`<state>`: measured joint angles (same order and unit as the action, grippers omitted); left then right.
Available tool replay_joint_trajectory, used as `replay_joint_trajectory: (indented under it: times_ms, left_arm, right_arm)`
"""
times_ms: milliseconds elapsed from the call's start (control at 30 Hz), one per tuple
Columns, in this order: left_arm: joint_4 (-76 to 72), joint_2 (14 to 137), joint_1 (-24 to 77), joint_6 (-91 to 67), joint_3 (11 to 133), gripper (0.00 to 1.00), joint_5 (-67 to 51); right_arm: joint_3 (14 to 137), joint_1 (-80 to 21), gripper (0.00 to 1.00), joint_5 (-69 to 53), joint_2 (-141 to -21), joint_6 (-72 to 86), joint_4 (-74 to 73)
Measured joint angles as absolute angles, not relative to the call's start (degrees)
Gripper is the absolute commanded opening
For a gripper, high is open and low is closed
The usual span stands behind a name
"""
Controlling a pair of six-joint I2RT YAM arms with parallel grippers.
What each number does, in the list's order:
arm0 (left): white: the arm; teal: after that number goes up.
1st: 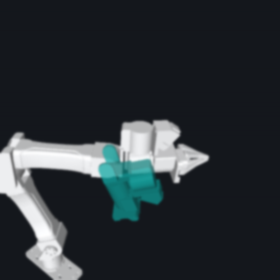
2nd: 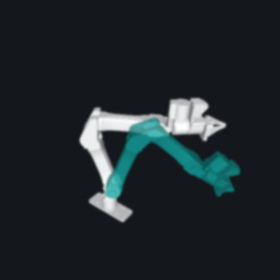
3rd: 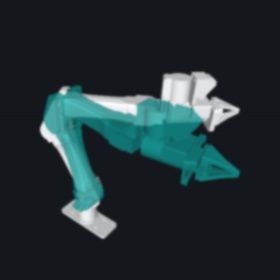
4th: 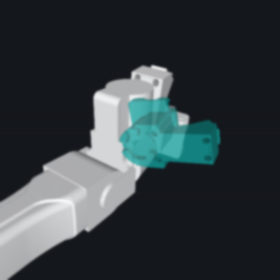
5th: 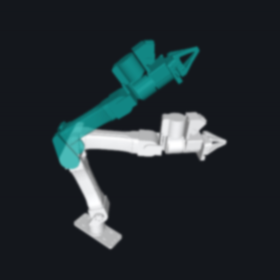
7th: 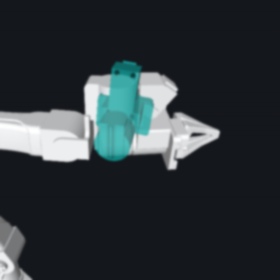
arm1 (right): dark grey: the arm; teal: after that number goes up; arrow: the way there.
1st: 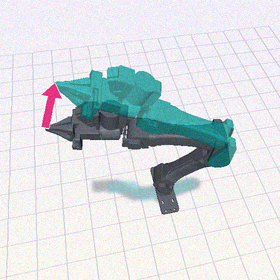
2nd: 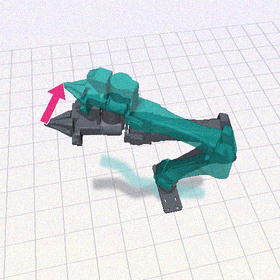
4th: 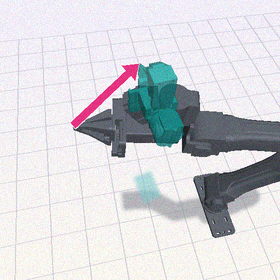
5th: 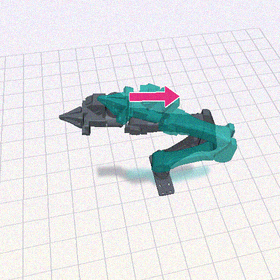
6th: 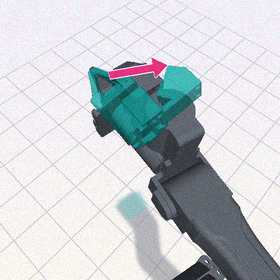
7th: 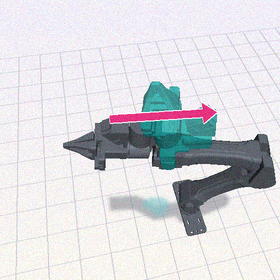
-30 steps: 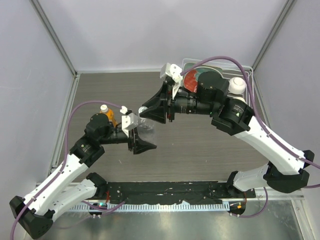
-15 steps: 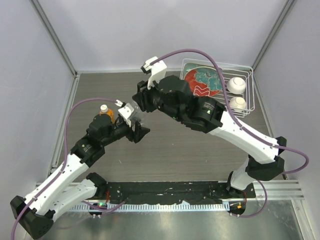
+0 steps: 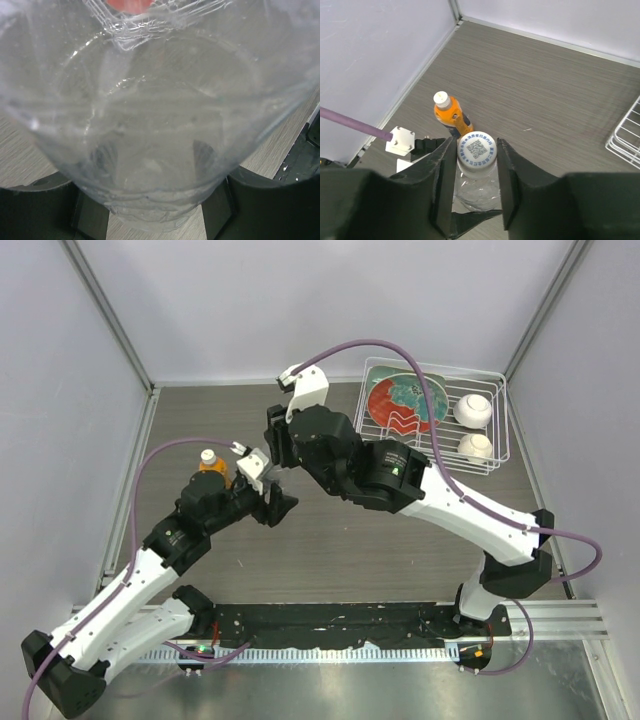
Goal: Screw on the bottle caps
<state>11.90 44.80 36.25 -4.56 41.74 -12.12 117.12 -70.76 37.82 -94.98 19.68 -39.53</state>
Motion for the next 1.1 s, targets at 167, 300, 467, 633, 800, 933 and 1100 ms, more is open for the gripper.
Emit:
replay_joint_trajectory:
  times_ms: [167,300,467,633,800,933,1100]
  left_arm:
    - [8.5,43.8,36.2,-6.2,41.7,0.00,-14.5]
    - [6.1,42.6,36.2,-7.6,41.1,0.00,-17.6]
    - [5.4,42.3,36.2,-8.5,39.8,0.00,-23.4]
    - [5.3,42.7,36.2,-6.4,39.4,0.00,-40.3]
    - [4.6,43.1,36.3,-3.5,39.4,0.00,-59.2]
    - [4.5,43.7,36.3,-2.2,39.8,0.00,-69.8]
    - [4.5,44.2,36.3,-1.8,40.5,0.00,-76.6]
  right_arm:
    - [118.8,-70.9,0.78,33.8,-94.8,17.1,-40.9]
    - [123.0,-71.0,0.82,31.1,-94.5,14.7,-42.4]
    - [123.5,-70.6,0.84,23.5,-89.8,11.5,-43.0]
    - [119.6,-68.1,0.83,-0.2,-81.2,4.2,-43.6]
    - [116.1,-65.9,0.81,-17.6,-76.6,-1.0,-43.8]
    - [115.1,-63.3,0.78,-28.1,-77.1,-2.7,-43.0]
    - [112.9,-61.6,0.73,-36.7,-78.5,-2.9,-39.6]
